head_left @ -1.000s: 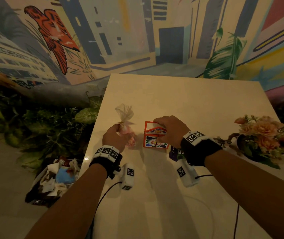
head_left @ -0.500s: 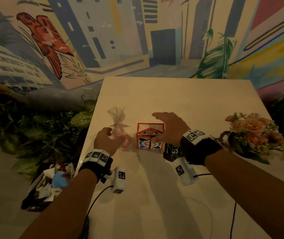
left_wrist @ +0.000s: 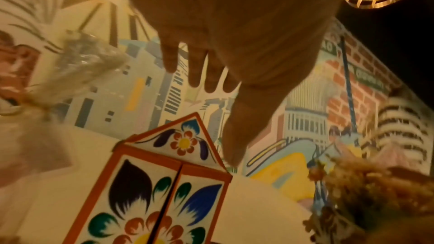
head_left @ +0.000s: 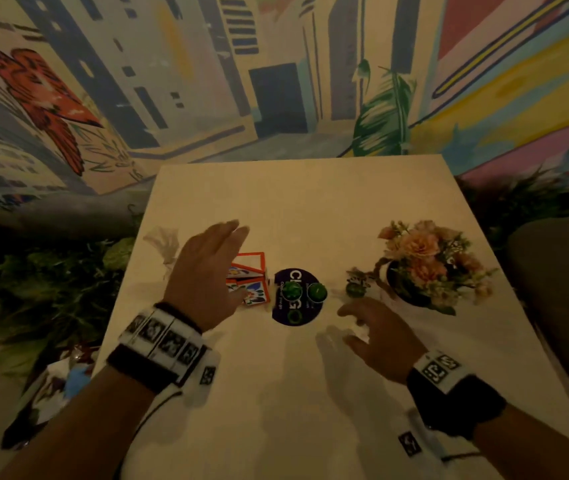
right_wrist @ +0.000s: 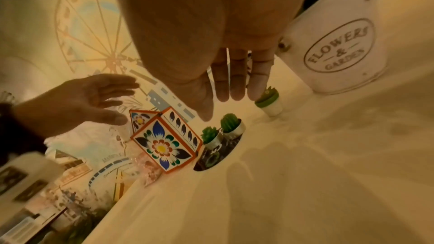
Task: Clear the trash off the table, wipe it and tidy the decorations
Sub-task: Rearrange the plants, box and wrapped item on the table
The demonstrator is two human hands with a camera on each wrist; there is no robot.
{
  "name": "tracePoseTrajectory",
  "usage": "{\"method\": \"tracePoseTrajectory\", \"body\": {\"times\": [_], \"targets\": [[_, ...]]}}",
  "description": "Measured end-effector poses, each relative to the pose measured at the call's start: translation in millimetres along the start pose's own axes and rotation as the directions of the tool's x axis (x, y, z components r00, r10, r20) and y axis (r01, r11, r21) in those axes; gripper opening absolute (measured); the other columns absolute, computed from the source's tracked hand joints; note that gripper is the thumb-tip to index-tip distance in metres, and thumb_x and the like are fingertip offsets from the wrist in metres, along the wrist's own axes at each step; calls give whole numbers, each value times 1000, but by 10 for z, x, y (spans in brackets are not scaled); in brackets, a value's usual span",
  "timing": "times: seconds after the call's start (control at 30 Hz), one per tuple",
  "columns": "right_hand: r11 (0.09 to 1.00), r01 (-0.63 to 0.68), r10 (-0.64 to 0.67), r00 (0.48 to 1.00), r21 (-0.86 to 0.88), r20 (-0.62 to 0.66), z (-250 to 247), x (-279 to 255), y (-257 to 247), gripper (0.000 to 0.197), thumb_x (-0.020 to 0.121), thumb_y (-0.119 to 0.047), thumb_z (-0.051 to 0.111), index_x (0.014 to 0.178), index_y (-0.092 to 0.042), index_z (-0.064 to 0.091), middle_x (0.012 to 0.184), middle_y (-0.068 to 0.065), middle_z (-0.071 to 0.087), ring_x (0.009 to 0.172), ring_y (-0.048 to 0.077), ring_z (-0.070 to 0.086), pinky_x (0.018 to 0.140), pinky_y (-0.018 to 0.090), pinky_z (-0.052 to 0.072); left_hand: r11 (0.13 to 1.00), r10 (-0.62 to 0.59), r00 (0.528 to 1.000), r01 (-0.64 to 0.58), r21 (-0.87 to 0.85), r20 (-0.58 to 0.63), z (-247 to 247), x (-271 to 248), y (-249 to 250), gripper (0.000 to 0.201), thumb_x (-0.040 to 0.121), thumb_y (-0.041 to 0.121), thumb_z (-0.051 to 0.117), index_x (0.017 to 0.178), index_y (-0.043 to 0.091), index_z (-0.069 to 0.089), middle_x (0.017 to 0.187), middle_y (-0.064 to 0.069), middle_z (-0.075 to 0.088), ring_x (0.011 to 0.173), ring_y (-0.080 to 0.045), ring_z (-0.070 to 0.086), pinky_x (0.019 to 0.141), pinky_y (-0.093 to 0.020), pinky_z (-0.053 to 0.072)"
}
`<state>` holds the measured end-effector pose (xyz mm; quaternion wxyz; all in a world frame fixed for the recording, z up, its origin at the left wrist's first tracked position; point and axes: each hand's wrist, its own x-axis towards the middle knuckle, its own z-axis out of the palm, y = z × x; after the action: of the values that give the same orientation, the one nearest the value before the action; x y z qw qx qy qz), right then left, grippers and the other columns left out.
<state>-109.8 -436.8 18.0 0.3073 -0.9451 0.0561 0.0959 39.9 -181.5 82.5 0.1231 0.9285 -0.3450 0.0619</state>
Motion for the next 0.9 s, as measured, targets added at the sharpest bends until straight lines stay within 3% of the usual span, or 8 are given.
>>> {"method": "tracePoseTrajectory", "body": {"times": [0.1,0.17,0.3,0.47,0.57,0.67,0.8,0.9], "targets": [[995,70,-69,997,-76,19,11,177,-122,47,91,-23,57,135,-23,44,145,-2,38,134,18,32,109,28,29,987,-84,955,41,156,285,107,286,33,92,70,34,77,146,21,28,155,-2,26,141,-23,26,116,-43,22],[993,69,-66,997,-101,32,-7,288,-201,50,92,-19,55,140,-21,39,148,0,34,137,20,29,110,30,28,978,-117,923,42,206,367,173,388,18,83,73,32,74,144,23,32,150,0,35,136,-20,36,112,-41,29],[995,20,-14,998,-93,66,-7,448,-222,50,91,-13,55,138,-18,40,147,1,35,131,23,39,102,32,40,983,-143,913,85,164,382,219,427,1,57,81,21,64,134,23,46,133,0,56,117,-22,55,100,-36,43],[997,-55,59,995,-63,77,12,408,-125,35,92,-20,53,127,-19,48,135,1,43,120,23,48,95,33,43,985,-160,909,120,126,386,216,395,33,60,77,21,69,133,23,46,129,-1,59,113,-22,58,98,-38,45],[991,-134,134,990,-14,49,89,193,-1,19,91,-24,55,109,-20,52,112,0,52,98,19,53,85,29,42,998,-33,982,21,65,187,153,299,186,65,68,27,76,128,15,52,126,-4,59,111,-25,58,92,-41,48],[978,-204,203,979,36,23,187,51,128,20,88,-24,59,107,-22,52,101,-4,49,85,13,48,78,25,41,990,116,992,-118,-74,-40,252,185,655,36,73,19,69,107,8,62,105,-8,64,91,-27,60,76,-39,52],[917,-350,361,932,189,-28,233,108,221,37,89,-27,59,124,-17,50,110,1,55,89,15,52,80,24,39,990,-36,905,90,-109,425,723,292,1090,38,87,21,59,123,15,50,125,-5,54,109,-28,57,89,-44,50],[864,-412,446,893,290,-57,238,209,256,63,90,-30,60,144,-14,32,117,5,55,101,23,57,86,29,43,989,-122,852,147,-9,510,999,449,1087,47,87,17,59,130,19,41,132,-5,50,114,-30,56,90,-47,50]]}}
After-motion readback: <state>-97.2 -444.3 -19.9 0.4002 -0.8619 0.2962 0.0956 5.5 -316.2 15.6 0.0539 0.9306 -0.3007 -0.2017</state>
